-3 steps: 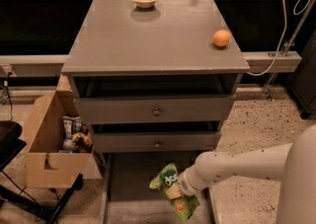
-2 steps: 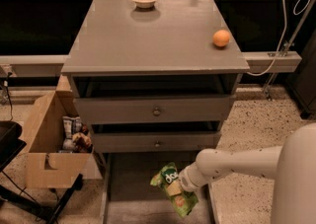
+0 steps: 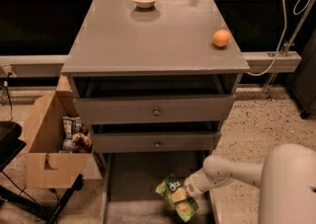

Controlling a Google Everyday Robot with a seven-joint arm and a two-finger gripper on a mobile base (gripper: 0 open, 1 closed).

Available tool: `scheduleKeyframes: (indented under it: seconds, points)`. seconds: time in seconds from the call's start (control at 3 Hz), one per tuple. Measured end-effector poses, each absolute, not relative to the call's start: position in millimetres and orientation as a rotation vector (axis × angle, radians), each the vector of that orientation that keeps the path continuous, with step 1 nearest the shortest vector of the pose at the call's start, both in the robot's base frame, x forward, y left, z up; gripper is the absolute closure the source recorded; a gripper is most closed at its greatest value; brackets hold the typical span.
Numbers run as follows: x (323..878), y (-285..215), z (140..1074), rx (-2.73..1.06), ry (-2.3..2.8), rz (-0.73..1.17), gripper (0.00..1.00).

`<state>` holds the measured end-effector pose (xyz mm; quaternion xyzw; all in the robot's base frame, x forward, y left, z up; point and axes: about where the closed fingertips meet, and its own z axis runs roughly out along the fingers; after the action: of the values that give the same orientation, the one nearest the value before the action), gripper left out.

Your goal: Place green rice chip bag into bottom drawer

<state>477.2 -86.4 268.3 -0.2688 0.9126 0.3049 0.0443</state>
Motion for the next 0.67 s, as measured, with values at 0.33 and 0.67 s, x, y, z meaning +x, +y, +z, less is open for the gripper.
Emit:
scheduleKeyframes:
  seconds: [0.33,0.67]
  points:
    - [494.5,-82.4,221.8,-0.779,2.735,1.039,1.0]
    - [527.1,-93.4,216.9,-0.734,2.705,0.995,0.82]
